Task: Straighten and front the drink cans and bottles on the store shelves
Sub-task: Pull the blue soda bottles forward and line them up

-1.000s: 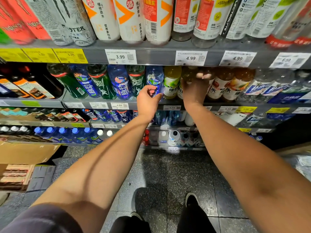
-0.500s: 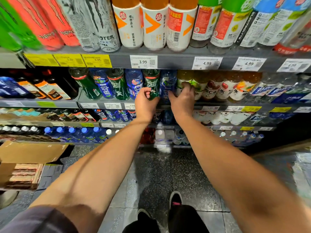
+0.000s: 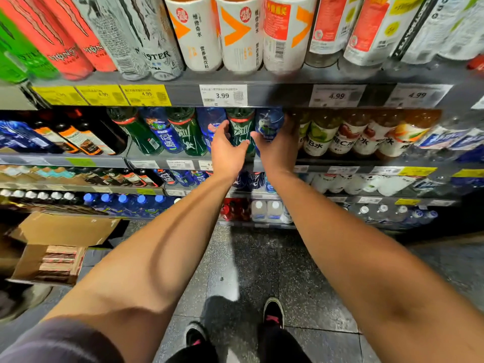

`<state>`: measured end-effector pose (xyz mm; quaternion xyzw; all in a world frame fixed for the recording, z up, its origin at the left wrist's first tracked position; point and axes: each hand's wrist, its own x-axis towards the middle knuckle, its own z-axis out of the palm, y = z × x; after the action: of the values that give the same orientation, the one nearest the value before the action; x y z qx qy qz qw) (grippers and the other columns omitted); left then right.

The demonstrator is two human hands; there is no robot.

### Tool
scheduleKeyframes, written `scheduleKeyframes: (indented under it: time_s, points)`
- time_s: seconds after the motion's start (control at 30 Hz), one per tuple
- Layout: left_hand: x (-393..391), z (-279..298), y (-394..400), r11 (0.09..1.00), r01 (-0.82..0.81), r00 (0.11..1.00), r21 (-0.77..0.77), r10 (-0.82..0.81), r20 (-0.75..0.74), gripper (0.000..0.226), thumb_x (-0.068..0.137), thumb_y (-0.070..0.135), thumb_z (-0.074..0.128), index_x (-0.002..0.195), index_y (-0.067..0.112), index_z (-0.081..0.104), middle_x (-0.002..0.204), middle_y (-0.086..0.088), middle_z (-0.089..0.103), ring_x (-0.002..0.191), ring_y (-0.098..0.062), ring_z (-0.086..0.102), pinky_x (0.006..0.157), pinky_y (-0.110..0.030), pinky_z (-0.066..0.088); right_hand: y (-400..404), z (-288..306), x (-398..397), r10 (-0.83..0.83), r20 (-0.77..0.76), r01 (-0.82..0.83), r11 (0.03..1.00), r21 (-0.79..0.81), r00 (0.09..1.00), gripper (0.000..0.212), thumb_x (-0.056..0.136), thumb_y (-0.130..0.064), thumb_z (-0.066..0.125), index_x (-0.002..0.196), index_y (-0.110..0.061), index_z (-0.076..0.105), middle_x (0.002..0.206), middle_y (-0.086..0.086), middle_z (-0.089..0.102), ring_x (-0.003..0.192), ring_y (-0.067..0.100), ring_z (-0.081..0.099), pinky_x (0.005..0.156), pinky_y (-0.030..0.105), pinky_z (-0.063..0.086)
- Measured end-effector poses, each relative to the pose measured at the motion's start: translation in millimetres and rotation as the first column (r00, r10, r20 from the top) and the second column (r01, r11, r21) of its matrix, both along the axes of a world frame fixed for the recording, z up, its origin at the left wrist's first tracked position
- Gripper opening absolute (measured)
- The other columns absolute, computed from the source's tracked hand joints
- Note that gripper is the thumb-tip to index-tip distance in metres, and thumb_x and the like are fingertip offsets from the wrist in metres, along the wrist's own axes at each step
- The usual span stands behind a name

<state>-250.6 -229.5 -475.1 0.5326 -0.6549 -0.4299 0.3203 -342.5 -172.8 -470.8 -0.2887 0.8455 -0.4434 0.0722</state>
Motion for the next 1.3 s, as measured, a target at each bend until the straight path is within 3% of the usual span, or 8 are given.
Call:
scheduleKeyframes:
  time_s: [0.2,0.37,0.53,0.63,0.73,0.83,1.13,1.3]
  points:
    - [-1,-4,-6,0.999,0.040,0.997,0.034,-0.038,-0.068,0.070,0.083,0.006,0.076,0.144,0.004,0.042,0.131,-0.006,0.060,0.121,-0.016,0.056,0.105,-0.020,0.041,-13,3,3,-0.022,-0.053,0.027,0.995,0.097,0.998,0.090,0.079,-0.053,0.073,0.143,-0.001,0.037,0.146,0.023,0.040,0.131,0.037,0.044,0.097,0.039,0.042]
    - [4,-8,-15,0.994,0.106,0.977,-0.011,-0.106,-0.186,0.044,0.079,-0.016,0.067,0.117,0.002,0.053,0.093,0.009,0.059,0.078,0.019,0.057,0.077,-0.005,0.044,-25,4,9,-0.111,-0.086,0.122,0.983,0.136,0.990,0.085,0.082,-0.048,0.072,0.141,0.002,0.037,0.146,0.026,0.038,0.129,0.040,0.046,0.100,0.044,0.047]
    - [7,-14,-21,0.991,0.131,0.962,0.011,-0.124,-0.243,0.041,0.079,-0.018,0.063,0.098,0.017,0.053,0.085,0.010,0.062,0.076,0.011,0.060,0.076,-0.013,0.047,-27,2,18,-0.188,-0.080,0.193,0.980,0.056,0.979,0.092,0.076,-0.044,0.077,0.141,0.006,0.034,0.141,0.026,0.045,0.126,0.041,0.049,0.101,0.045,0.046]
    - [10,-23,-25,0.987,0.160,0.952,-0.018,-0.159,-0.261,0.033,0.077,-0.001,0.069,0.095,0.025,0.057,0.086,0.009,0.069,0.086,-0.008,0.068,0.083,-0.037,0.054,-21,-5,27,-0.240,-0.042,0.237,0.970,-0.056,0.970,0.089,0.069,-0.042,0.080,0.135,0.003,0.040,0.128,0.020,0.057,0.117,0.037,0.056,0.094,0.041,0.050]
    - [13,-18,-22,0.980,0.192,0.951,-0.057,-0.200,-0.237,0.026,0.077,0.002,0.068,0.091,0.021,0.057,0.071,0.019,0.060,0.069,0.007,0.057,0.067,-0.022,0.047,-10,-11,30,-0.283,0.087,0.295,0.935,-0.198,0.955,0.081,0.063,-0.036,0.082,0.128,-0.005,0.044,0.121,0.013,0.059,0.111,0.032,0.057,0.085,0.032,0.046]
    - [19,-17,-22,0.973,0.218,0.950,-0.076,-0.229,-0.213,0.033,0.076,-0.004,0.068,0.106,0.007,0.059,0.084,0.014,0.062,0.072,0.015,0.057,0.070,-0.008,0.041,4,-18,30,-0.287,0.210,0.344,0.881,-0.326,0.935,0.074,0.061,-0.031,0.082,0.121,-0.010,0.045,0.112,0.005,0.057,0.103,0.029,0.058,0.078,0.028,0.043]
    - [22,-27,-21,0.960,0.277,0.950,0.031,-0.269,-0.159,0.058,0.080,-0.002,0.071,0.134,0.009,0.050,0.120,0.005,0.064,0.109,-0.009,0.062,0.106,-0.033,0.046,51,-29,34,-0.317,0.352,0.450,0.793,-0.410,0.880,0.070,0.074,-0.017,0.083,0.129,-0.004,0.042,0.095,-0.024,0.041,0.088,0.000,0.045,0.073,0.001,0.031]
    - [12,-20,-17,0.973,0.229,0.972,0.001,-0.229,-0.048,0.067,0.081,0.008,0.073,0.142,0.008,0.044,0.123,0.000,0.060,0.111,-0.012,0.054,0.099,-0.023,0.040,59,-26,36,-0.299,0.329,0.423,0.798,-0.428,0.896,0.069,0.075,-0.018,0.083,0.128,-0.003,0.042,0.096,-0.025,0.044,0.087,-0.005,0.045,0.073,-0.002,0.033]
